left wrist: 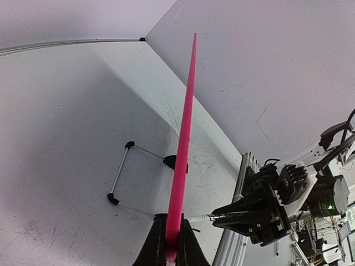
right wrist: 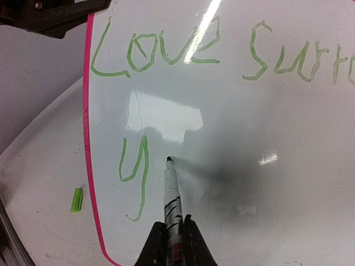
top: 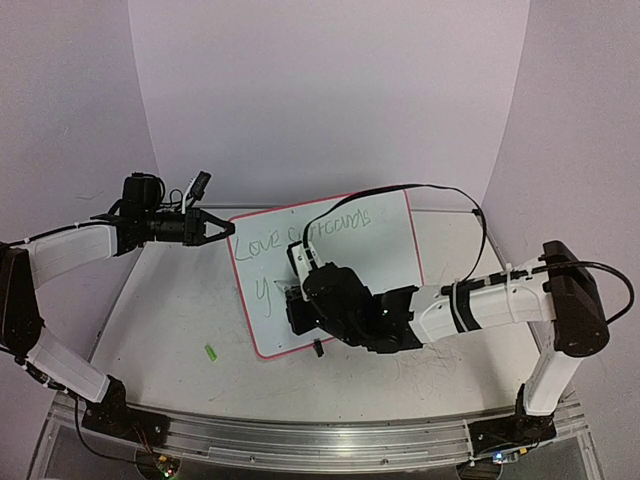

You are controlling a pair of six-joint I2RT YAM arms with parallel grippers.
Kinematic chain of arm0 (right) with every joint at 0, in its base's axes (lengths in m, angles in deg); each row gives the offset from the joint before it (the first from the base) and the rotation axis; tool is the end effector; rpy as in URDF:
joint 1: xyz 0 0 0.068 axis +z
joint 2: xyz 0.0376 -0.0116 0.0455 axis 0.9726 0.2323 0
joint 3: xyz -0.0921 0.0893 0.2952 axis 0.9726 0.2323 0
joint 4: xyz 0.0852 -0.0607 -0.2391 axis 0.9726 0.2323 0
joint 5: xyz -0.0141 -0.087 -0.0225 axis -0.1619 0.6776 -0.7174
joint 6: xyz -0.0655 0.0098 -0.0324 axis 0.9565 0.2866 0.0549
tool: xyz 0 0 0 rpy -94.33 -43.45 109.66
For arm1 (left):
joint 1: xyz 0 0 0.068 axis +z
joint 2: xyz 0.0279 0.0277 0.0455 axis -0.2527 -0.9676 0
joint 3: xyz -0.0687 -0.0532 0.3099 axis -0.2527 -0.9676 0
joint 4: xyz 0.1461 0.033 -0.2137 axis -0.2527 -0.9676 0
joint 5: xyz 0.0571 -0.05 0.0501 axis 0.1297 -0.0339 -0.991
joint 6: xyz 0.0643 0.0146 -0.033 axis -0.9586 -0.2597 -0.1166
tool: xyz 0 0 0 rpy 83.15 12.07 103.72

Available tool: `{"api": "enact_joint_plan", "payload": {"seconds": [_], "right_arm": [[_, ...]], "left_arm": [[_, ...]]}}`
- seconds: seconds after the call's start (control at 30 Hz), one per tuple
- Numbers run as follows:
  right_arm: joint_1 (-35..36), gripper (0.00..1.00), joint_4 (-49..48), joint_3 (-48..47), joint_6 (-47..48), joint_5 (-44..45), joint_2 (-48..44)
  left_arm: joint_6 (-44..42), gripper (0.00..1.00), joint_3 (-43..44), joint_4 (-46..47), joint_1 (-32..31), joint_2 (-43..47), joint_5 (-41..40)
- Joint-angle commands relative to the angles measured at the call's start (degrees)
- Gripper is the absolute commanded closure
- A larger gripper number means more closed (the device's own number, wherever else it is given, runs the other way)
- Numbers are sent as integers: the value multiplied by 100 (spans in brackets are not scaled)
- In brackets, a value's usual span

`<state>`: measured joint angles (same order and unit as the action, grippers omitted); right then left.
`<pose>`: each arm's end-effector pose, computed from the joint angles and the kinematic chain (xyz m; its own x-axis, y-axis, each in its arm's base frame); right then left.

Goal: Write a sentence on the whiteboard

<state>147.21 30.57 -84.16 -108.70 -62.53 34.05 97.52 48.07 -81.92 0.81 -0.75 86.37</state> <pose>0.1715 0.4151 0.2714 -0.3780 -0.1604 -0.9118 -0.6638 0.7335 0.1461 0.2929 -0.1253 0.3283 -0.6563 0.0074 -0.7545 0.7029 0.3695 -0.6078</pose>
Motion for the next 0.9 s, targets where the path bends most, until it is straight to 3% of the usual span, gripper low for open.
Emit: {"api": "enact_joint_plan", "payload": {"seconds": [0.0, 0.87], "right_arm": [[-47, 100, -265, -316, 148, 24, 10], [-68, 100, -248, 298, -304, -185, 27]], "left_arm": [[111, 98, -14, 65, -9, -79, -102], [111, 98, -29, 66, -6, -55, -104]]}}
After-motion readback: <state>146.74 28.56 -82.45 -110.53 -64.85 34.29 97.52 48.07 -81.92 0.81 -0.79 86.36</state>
